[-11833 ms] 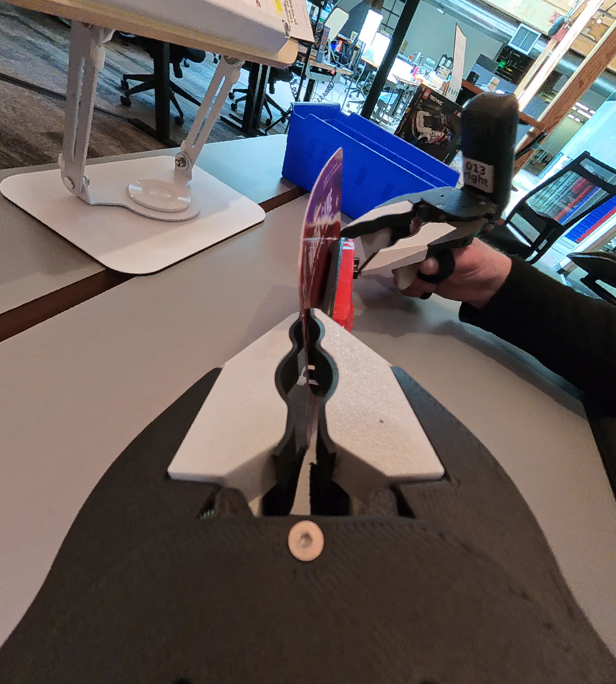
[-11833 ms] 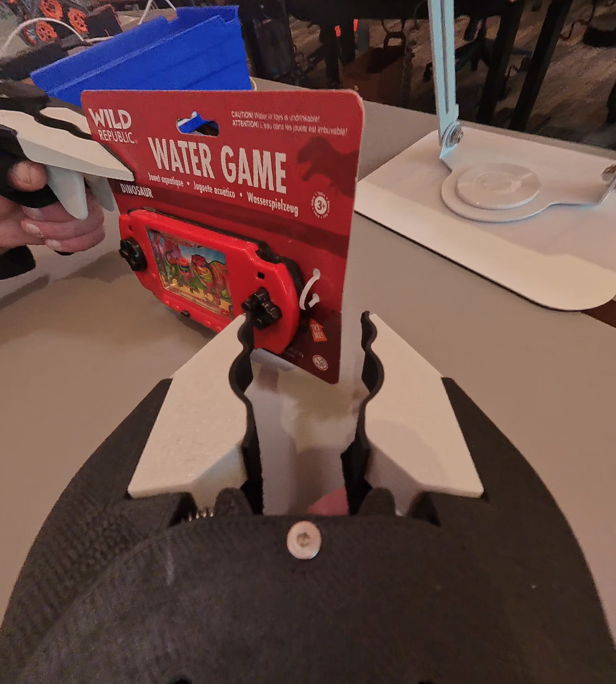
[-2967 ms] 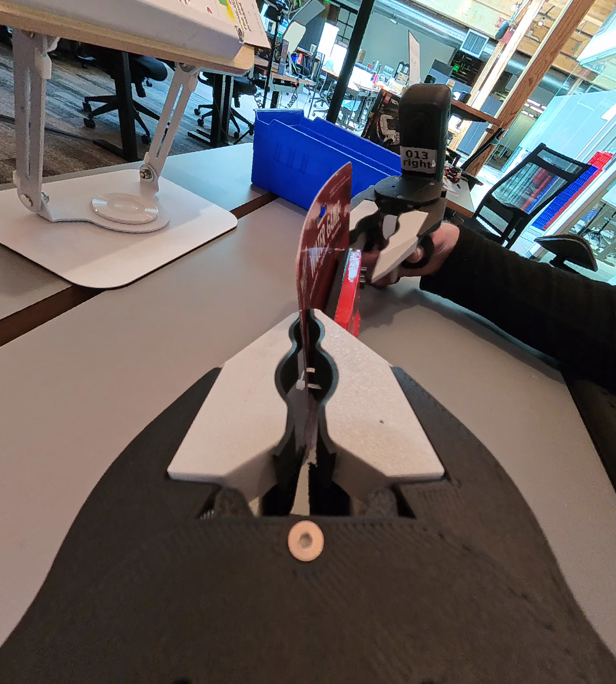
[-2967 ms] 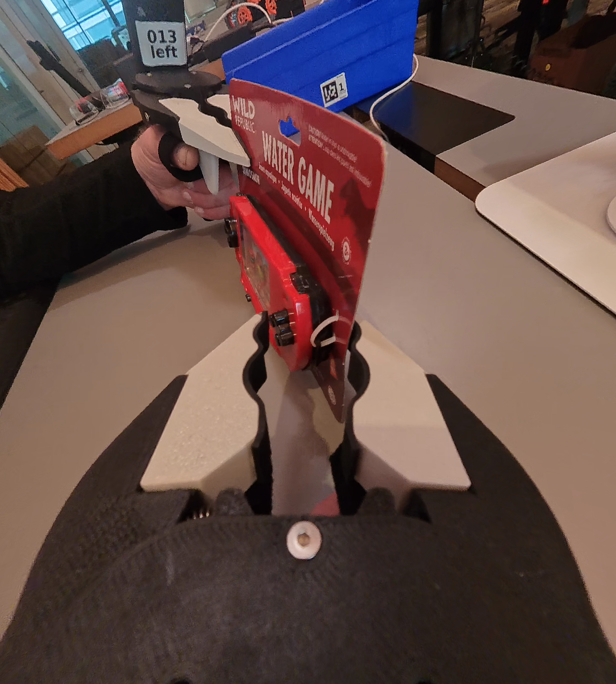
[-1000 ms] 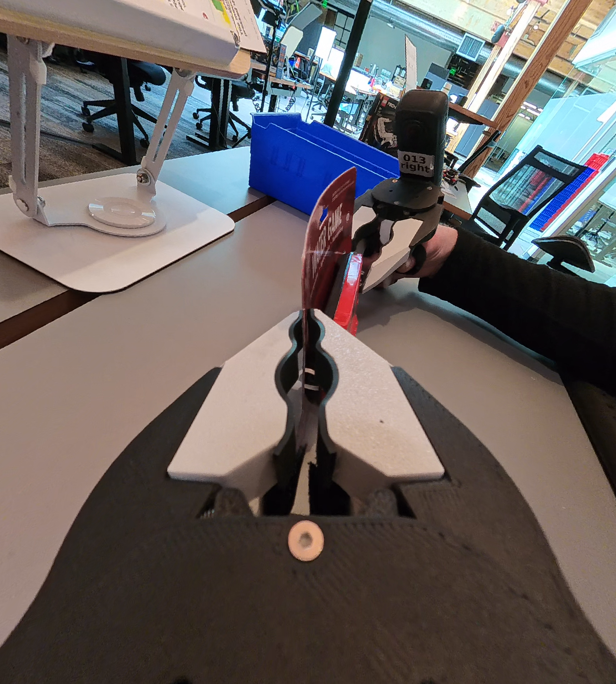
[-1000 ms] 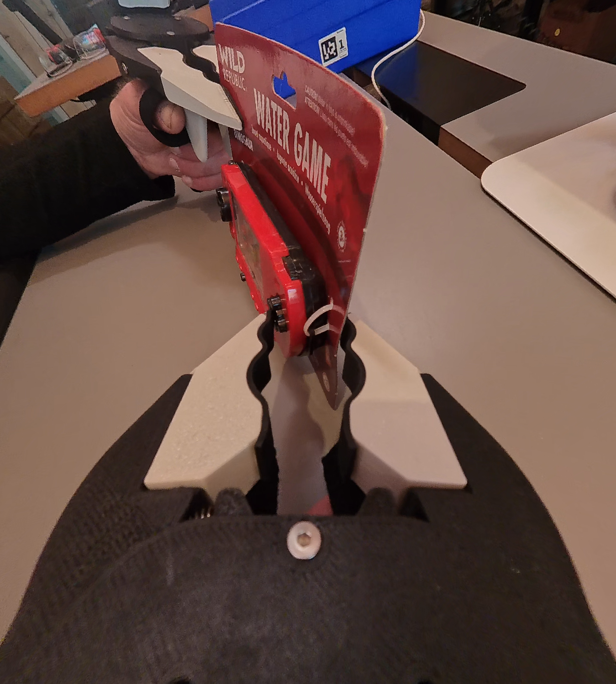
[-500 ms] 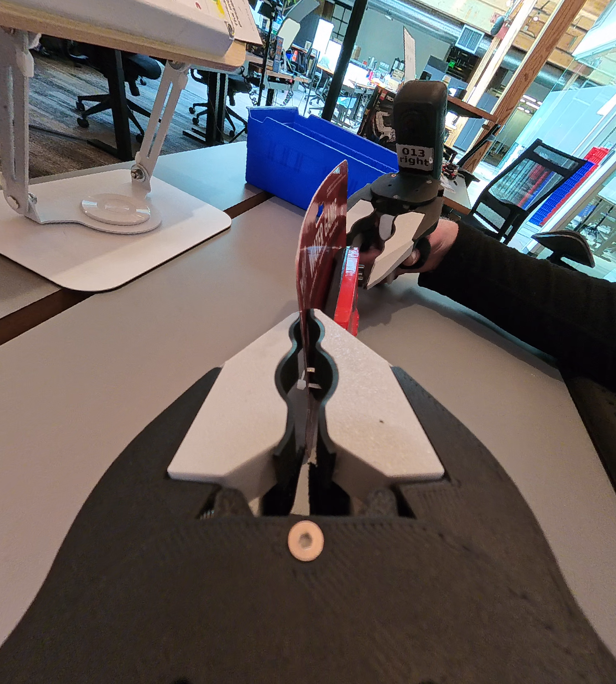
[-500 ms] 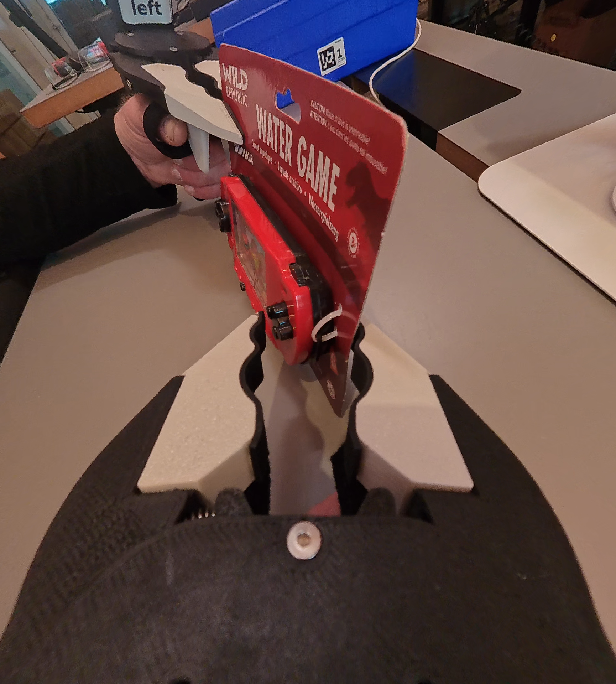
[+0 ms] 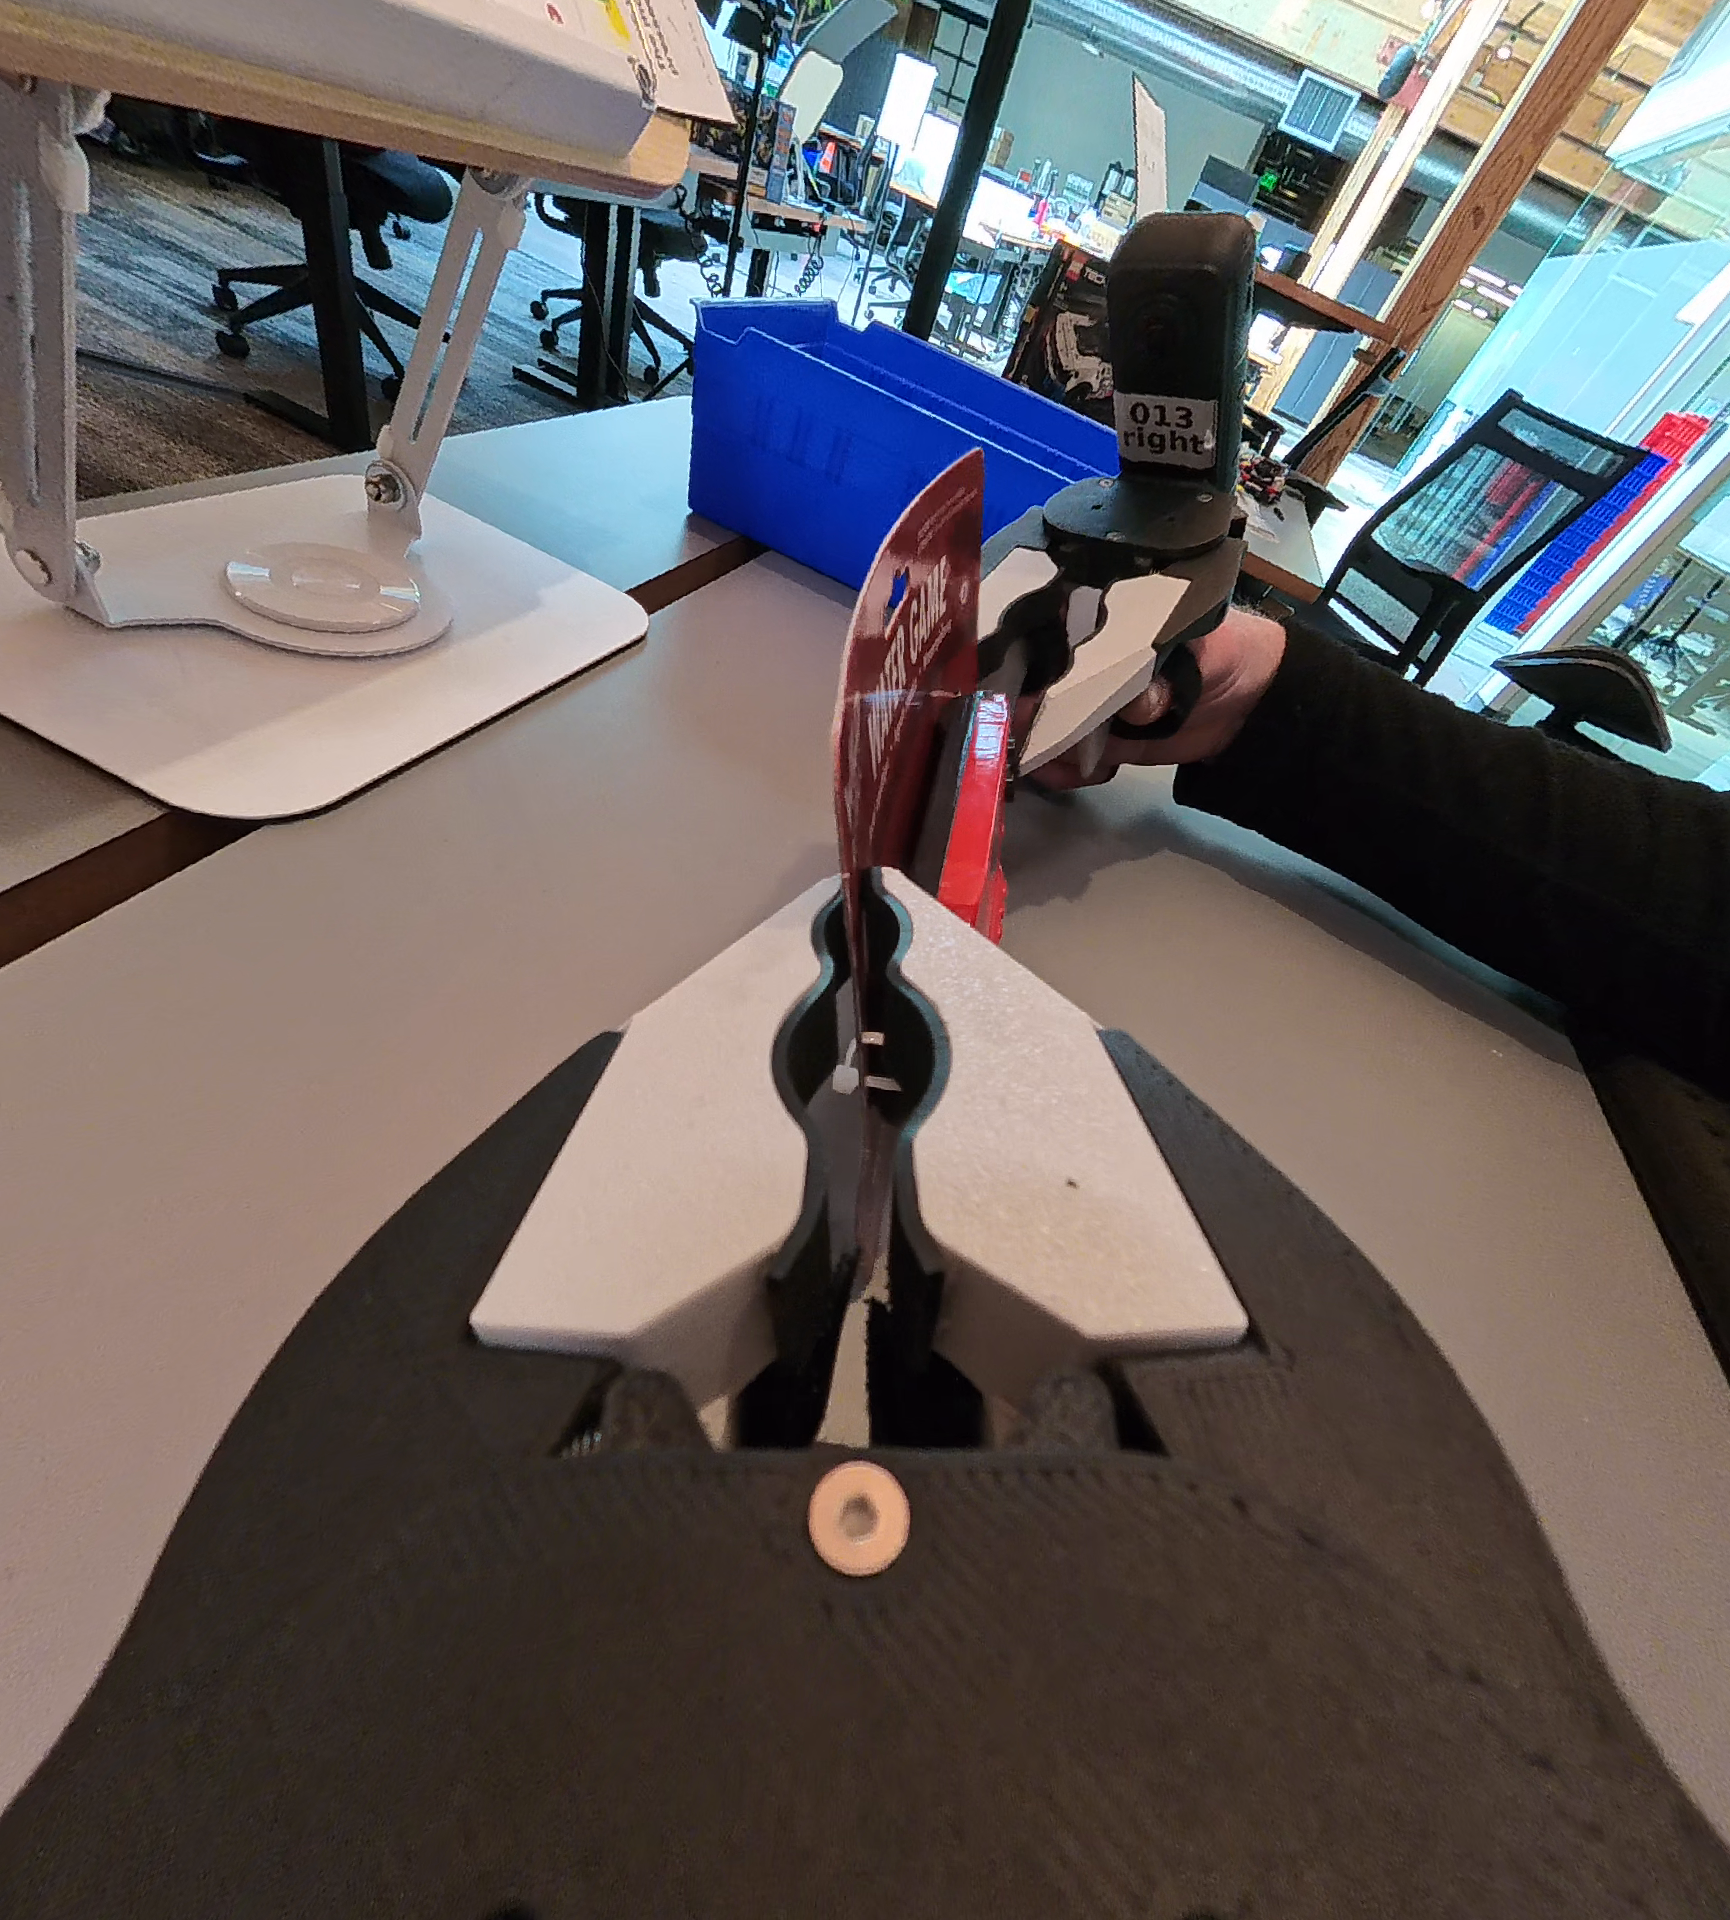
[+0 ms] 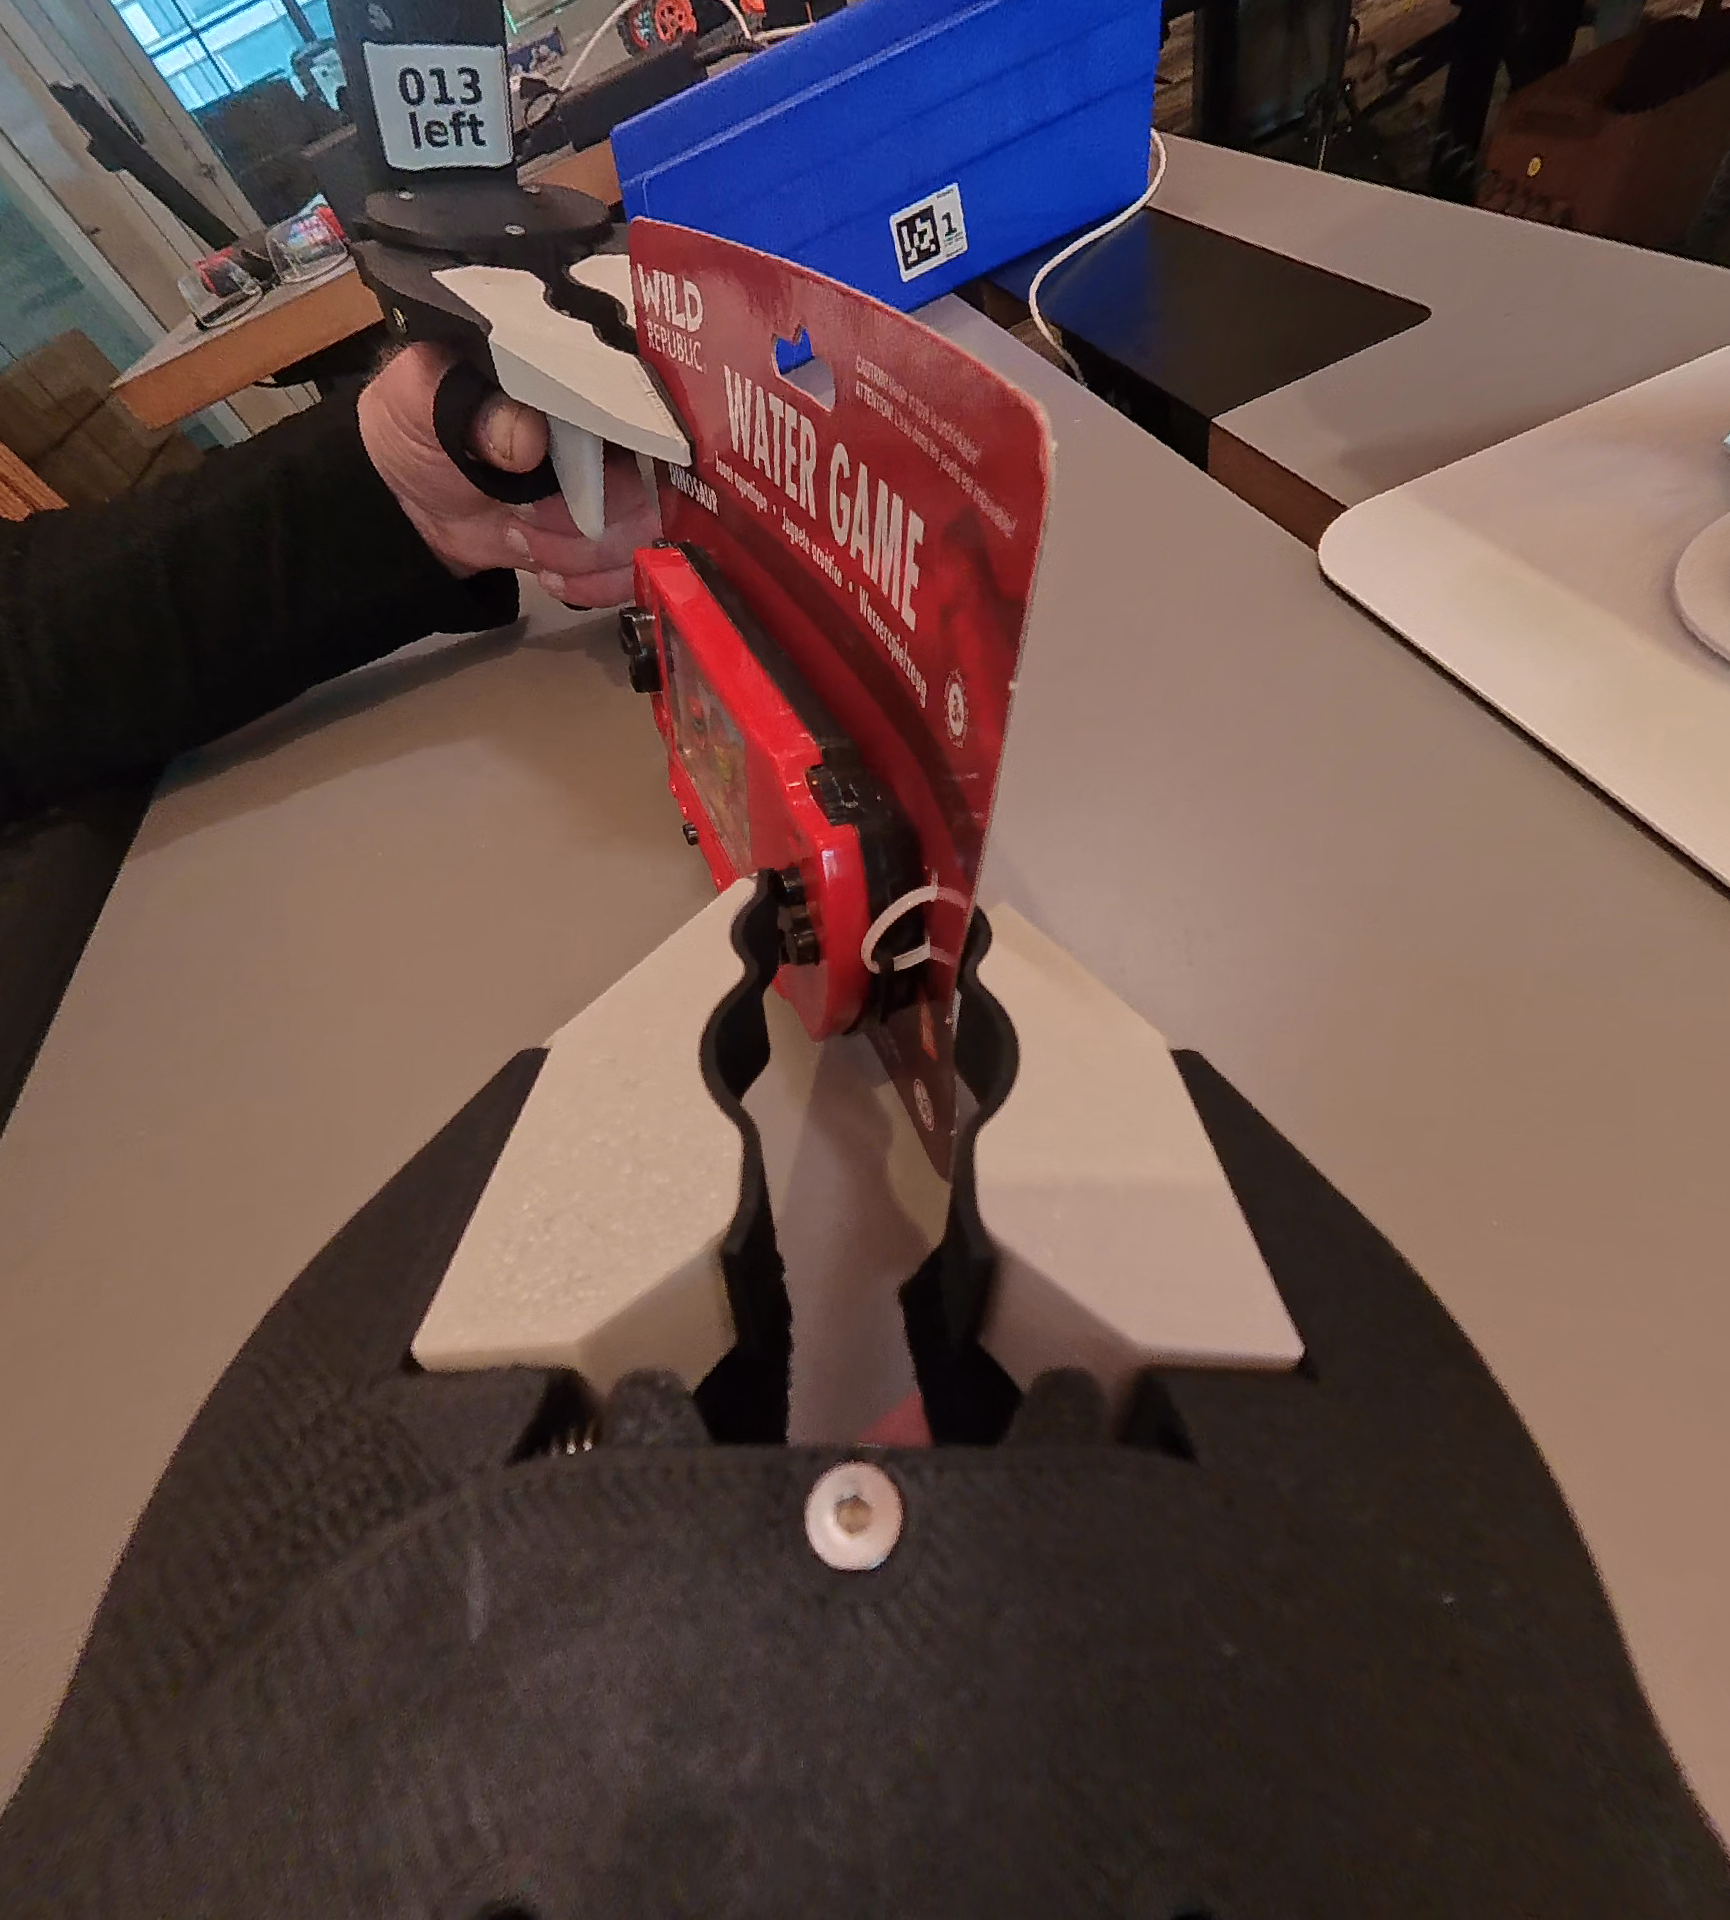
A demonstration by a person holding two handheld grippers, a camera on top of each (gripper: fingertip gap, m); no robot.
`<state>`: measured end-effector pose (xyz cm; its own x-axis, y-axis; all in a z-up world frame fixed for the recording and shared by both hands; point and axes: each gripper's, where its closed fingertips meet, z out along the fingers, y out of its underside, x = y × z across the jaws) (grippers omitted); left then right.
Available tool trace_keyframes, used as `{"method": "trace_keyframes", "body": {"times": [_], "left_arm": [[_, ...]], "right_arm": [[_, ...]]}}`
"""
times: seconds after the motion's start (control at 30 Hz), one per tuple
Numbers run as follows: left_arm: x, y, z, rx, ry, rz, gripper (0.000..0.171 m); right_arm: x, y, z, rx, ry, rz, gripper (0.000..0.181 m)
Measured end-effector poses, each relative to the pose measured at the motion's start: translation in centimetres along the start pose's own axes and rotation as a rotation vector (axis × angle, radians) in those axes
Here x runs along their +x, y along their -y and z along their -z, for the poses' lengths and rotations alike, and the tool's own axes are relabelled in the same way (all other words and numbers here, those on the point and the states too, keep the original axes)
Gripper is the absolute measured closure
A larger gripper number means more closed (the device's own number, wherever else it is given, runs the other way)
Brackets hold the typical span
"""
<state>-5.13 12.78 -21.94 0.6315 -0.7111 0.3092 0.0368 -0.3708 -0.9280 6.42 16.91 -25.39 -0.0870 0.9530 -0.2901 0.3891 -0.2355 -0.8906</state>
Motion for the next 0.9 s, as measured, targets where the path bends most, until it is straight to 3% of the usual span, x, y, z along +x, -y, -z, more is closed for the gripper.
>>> {"method": "trace_keyframes", "body": {"times": [0.5,0.9], "left_arm": [[0.08,-0.04,-0.06,-0.002,-0.004,-0.001,0.171],[0.1,-0.05,-0.1,-0.002,-0.005,0.0,0.171]], "right_arm": [[-0.09,-0.08,-0.29,-0.003,0.001,-0.009,0.141],[-0.04,-0.12,-0.13,-0.006,-0.002,-0.013,0.143]]}}
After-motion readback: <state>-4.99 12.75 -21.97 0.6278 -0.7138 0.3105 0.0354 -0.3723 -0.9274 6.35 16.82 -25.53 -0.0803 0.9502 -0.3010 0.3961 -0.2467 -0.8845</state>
